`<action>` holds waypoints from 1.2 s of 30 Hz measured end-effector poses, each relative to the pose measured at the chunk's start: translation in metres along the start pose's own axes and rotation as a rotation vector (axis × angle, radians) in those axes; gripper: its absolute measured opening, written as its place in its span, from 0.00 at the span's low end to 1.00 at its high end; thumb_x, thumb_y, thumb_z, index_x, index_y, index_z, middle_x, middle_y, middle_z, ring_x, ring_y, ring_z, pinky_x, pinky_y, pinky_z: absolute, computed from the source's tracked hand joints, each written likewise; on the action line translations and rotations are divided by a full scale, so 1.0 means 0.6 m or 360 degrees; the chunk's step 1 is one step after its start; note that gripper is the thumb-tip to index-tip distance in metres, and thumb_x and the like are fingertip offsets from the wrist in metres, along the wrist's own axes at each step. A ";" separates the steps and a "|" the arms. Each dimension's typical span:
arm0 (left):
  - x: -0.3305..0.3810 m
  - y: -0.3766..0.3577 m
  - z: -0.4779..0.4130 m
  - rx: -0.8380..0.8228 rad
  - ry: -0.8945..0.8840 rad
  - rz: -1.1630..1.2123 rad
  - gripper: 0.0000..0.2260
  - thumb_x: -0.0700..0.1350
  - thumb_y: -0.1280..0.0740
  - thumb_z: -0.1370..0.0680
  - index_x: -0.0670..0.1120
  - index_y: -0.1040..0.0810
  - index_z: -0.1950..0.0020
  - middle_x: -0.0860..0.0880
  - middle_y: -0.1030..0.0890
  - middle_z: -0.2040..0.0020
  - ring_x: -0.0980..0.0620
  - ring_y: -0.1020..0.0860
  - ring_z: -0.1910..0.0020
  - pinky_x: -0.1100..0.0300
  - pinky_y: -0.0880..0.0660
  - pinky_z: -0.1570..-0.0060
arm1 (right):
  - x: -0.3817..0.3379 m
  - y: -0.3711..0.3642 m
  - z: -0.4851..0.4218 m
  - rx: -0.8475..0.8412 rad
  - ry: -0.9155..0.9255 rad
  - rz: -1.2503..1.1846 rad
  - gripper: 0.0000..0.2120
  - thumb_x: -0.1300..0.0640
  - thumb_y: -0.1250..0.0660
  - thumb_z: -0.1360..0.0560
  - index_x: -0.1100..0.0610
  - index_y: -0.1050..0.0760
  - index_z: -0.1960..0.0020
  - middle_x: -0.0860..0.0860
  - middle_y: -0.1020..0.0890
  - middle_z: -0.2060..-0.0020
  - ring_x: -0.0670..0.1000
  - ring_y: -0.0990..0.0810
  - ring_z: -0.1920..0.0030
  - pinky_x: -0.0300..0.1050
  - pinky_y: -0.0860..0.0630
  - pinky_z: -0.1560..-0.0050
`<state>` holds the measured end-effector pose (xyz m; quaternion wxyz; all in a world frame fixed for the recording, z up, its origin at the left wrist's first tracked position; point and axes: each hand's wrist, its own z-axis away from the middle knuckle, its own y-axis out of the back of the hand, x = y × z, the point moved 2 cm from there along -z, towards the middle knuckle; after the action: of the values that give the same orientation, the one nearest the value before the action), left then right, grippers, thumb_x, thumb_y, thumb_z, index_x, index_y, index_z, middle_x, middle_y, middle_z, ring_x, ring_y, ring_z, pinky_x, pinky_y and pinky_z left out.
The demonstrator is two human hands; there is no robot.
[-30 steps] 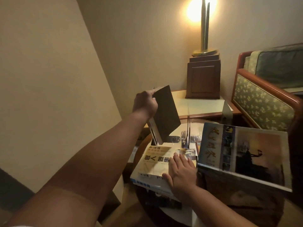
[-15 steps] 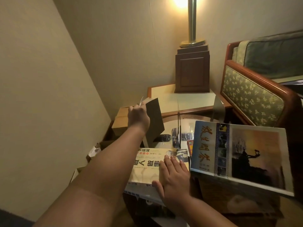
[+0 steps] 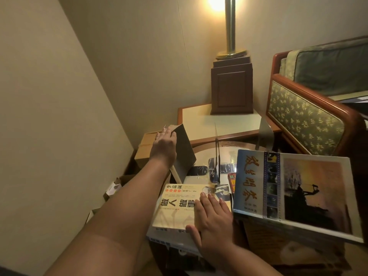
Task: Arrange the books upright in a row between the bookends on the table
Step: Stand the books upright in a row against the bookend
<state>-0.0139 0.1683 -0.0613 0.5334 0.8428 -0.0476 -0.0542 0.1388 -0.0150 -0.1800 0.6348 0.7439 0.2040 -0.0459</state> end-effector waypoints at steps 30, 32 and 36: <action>0.002 0.008 -0.008 -0.0288 -0.0168 -0.0228 0.33 0.50 0.33 0.20 0.51 0.43 0.18 0.44 0.40 0.20 0.42 0.40 0.21 0.40 0.35 0.27 | 0.000 0.003 0.000 -0.0007 0.0006 -0.0013 0.33 0.32 0.44 0.25 0.56 0.16 0.38 0.56 0.17 0.38 0.60 0.18 0.37 0.57 0.37 0.35; 0.010 0.011 -0.003 -0.0296 -0.0188 -0.0229 0.32 0.50 0.34 0.20 0.51 0.42 0.19 0.44 0.39 0.20 0.42 0.40 0.22 0.40 0.35 0.27 | -0.001 0.005 0.001 -0.0029 -0.0014 -0.0041 0.34 0.32 0.48 0.22 0.56 0.16 0.38 0.57 0.17 0.38 0.60 0.19 0.37 0.57 0.37 0.35; 0.024 0.017 0.003 -0.0318 -0.0185 -0.0224 0.31 0.51 0.34 0.20 0.50 0.41 0.19 0.44 0.40 0.20 0.41 0.41 0.21 0.38 0.37 0.26 | -0.001 0.009 0.003 -0.0150 -0.0064 -0.0119 0.40 0.33 0.59 0.19 0.55 0.17 0.38 0.57 0.17 0.37 0.60 0.19 0.36 0.57 0.38 0.35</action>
<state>-0.0002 0.1607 -0.0536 0.6059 0.7822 -0.0135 -0.1445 0.1405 -0.0175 -0.1749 0.6710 0.7038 0.2208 -0.0748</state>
